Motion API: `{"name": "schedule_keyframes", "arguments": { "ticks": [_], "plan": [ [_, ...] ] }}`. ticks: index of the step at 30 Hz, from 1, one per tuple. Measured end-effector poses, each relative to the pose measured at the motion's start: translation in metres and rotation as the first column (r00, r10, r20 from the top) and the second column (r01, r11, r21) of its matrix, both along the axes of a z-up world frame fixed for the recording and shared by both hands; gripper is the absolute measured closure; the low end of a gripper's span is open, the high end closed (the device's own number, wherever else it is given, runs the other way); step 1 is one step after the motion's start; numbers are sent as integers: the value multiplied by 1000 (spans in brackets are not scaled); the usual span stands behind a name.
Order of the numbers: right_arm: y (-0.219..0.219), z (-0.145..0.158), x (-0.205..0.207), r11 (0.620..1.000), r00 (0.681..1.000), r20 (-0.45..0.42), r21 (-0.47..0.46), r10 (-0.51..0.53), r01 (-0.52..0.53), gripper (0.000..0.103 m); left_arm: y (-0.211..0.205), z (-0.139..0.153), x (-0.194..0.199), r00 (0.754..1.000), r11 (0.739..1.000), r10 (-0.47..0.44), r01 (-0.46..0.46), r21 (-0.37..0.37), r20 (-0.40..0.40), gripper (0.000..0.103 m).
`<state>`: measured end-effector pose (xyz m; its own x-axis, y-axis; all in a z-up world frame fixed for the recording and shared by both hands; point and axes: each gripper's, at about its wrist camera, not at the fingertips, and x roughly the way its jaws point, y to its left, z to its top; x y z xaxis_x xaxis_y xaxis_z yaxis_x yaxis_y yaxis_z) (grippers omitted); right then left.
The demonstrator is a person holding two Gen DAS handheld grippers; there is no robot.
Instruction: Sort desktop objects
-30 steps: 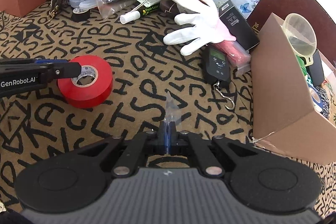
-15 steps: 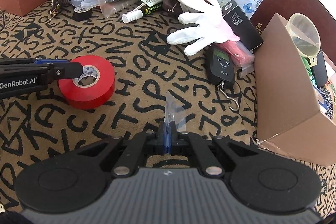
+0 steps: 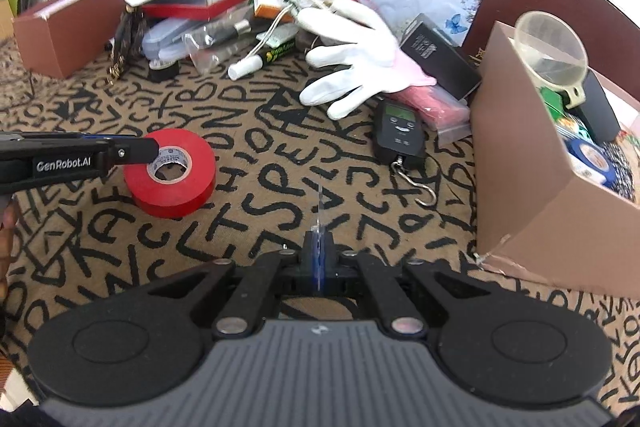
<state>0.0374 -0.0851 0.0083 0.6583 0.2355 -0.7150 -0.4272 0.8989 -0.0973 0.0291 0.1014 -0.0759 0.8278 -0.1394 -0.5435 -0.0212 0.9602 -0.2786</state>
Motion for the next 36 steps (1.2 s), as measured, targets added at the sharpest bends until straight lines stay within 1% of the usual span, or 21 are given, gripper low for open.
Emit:
{"name": "schedule_keyframes", "arguments": {
  "ticks": [2,5,7,10,12,19,24,29,30,31,33,34,36],
  "plan": [
    [-11,3,-4,999,1000,11,33,3,-3,103,-3,5,-2,1000,1000,15,-15,9,-1,94],
    [-27,6,-11,997,999,33,80,5,-8,103,-8,7,-1,999,999,40,-40,16,-22,95],
    [-37,8,-15,994,999,44,110,10,-15,103,-12,5,0,996,997,65,-63,38,-54,95],
    [-51,9,-22,988,998,61,151,19,-28,103,-19,3,-1,992,994,91,-85,74,-83,96],
    [-58,9,-25,984,998,65,173,26,-37,103,-22,1,0,990,991,113,-106,84,-86,96],
    [-75,4,-29,975,997,69,214,37,-51,103,-32,3,4,984,982,149,-135,134,-96,96],
    [-79,1,-26,971,997,66,231,45,-59,103,-34,3,5,984,981,153,-140,134,-94,95],
    [-78,-3,-22,973,997,54,225,48,-58,103,-32,1,8,985,982,153,-142,123,-81,92],
    [-77,-4,-22,973,998,52,225,47,-58,103,-30,0,9,985,983,155,-145,115,-79,91],
    [-77,-4,-21,973,998,50,224,47,-57,103,-29,-1,10,984,983,158,-150,107,-77,87],
    [-76,-5,-20,973,998,46,222,49,-58,103,-27,-3,12,980,979,182,-174,104,-75,70],
    [-75,-6,-19,974,998,45,220,52,-61,103,-27,-4,12,978,976,196,-187,107,-76,59],
    [-73,-6,-18,974,997,43,216,58,-66,103,-24,-6,12,979,979,192,-186,86,-73,59]
  ]
}}
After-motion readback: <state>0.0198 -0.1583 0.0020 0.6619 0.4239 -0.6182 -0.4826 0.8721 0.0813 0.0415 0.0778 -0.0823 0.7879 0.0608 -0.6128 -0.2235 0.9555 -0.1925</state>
